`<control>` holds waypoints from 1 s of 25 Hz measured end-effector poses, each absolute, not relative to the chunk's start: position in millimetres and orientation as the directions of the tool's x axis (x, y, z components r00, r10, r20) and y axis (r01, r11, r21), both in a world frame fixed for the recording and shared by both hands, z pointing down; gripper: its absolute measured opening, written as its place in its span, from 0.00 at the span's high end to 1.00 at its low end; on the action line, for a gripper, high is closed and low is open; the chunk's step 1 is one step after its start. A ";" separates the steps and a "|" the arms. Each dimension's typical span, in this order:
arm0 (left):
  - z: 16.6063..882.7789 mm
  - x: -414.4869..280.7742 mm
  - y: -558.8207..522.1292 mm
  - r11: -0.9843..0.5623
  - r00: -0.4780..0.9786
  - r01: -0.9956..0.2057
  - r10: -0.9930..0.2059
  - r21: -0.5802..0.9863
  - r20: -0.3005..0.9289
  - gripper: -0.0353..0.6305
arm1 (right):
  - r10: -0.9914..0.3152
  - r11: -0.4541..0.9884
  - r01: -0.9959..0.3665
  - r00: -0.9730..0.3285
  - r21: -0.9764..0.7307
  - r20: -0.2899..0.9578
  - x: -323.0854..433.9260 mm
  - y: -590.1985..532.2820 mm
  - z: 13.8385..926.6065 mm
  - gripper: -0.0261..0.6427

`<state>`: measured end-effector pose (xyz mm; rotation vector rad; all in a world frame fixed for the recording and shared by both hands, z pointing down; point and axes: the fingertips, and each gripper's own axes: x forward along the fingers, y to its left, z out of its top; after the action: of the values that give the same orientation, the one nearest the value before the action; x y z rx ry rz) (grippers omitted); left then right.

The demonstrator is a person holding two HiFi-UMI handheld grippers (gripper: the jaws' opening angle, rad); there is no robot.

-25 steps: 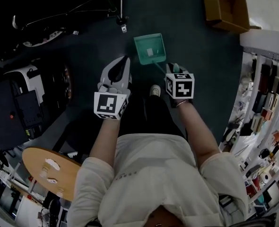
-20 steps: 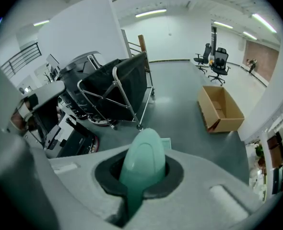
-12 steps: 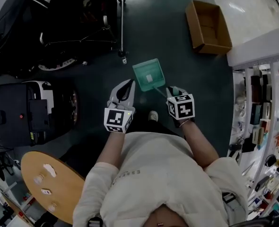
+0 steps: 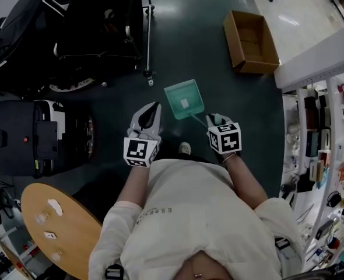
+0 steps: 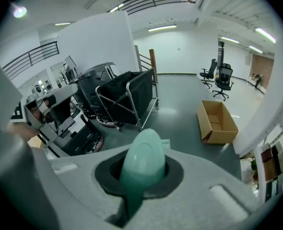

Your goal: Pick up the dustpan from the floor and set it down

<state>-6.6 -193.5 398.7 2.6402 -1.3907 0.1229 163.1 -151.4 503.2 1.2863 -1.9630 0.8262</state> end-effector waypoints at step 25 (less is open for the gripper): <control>444.0 -40.8 -251.2 -0.510 0.536 -0.844 -0.811 0.165 0.234 0.93 | -0.451 0.288 -0.943 -0.286 -0.165 0.845 139.5 -223.8 552.9 0.97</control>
<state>-40.8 -251.2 444.0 2.5181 -1.3881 0.1840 139.5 -223.8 552.9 1.2505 -1.8675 0.9059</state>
